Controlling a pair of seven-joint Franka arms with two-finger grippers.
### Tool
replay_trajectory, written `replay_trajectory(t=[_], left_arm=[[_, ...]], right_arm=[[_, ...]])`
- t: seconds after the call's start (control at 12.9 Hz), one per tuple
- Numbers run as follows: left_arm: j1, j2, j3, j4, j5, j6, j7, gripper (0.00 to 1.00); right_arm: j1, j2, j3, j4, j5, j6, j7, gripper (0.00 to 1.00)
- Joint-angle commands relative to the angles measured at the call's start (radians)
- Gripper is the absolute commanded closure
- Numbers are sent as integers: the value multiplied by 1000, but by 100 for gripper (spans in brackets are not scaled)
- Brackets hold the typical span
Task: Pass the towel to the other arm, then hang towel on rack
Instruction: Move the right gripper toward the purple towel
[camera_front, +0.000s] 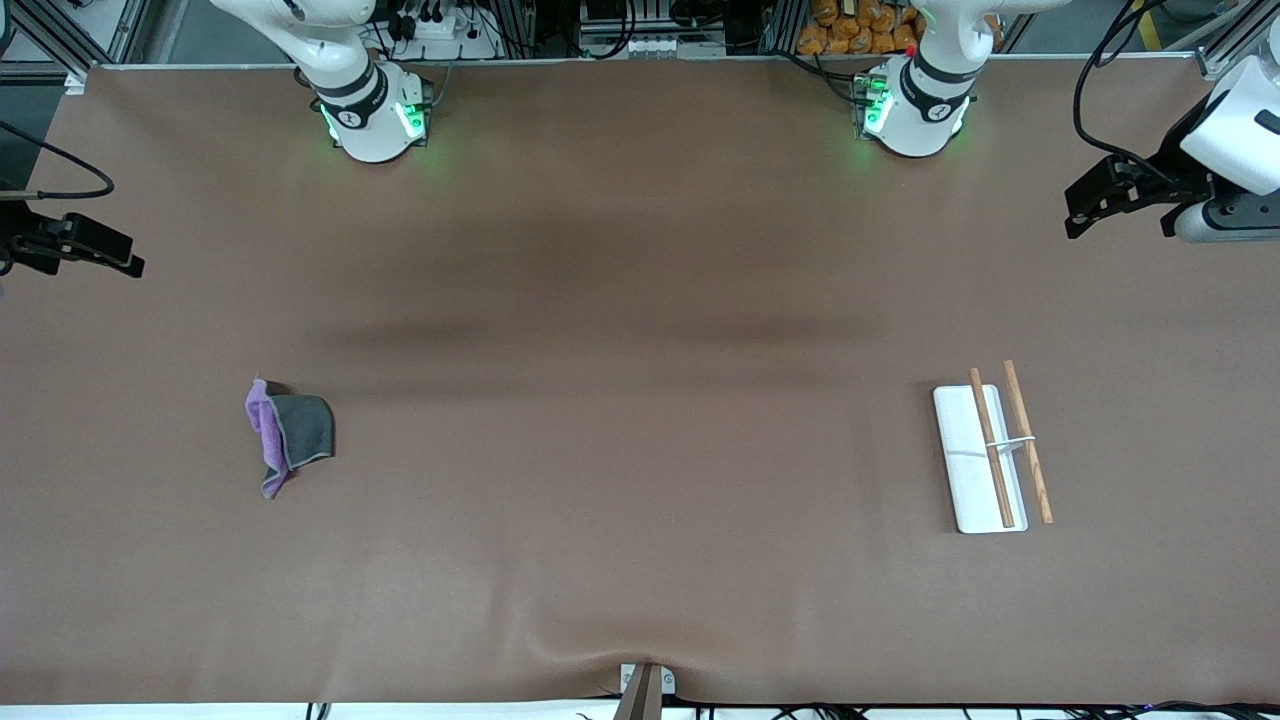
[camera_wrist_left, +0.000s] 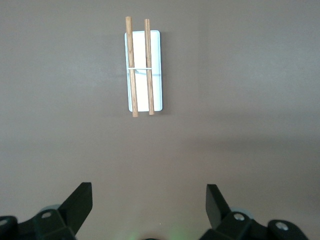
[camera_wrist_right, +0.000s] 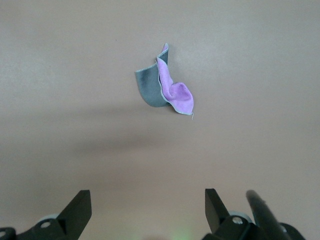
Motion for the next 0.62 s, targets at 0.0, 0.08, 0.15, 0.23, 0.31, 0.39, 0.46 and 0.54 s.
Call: replay_trajectory(t=[0.0,0.08,0.15,0.23,0.31,0.39,0.46,0.54], left_arm=[[-8,-17,12,-6,-14,-6,21,0],[-8,-16,12,-3,-14,-6,21,0],[-8,-16,14,-1,-14,-6,21,0],[-8,-13,14,2,-14,-6,20,0],[-8,-13,14,5,-15,-5,18,0],[-7,-11,14,8,-14,-3,18,0],[-5,-11,14,7,-14,-3,18,0],[2,-8,12,6,-15,-3,21,0]], right_arm=[[-15,-10,11,4,-14,-9,9,0],[-15,-10,11,4,-14,-9,9,0],[-15,-10,11,4,-12,-9,7,0],[-13,-10,11,4,-12,-9,9,0],[-13,-10,11,4,-12,-9,7,0],[-13,-10,11,4,-10,-11,4,0],[-15,-10,11,4,-10,-11,2,0],[-16,-7,11,1,-10,-12,2,0]])
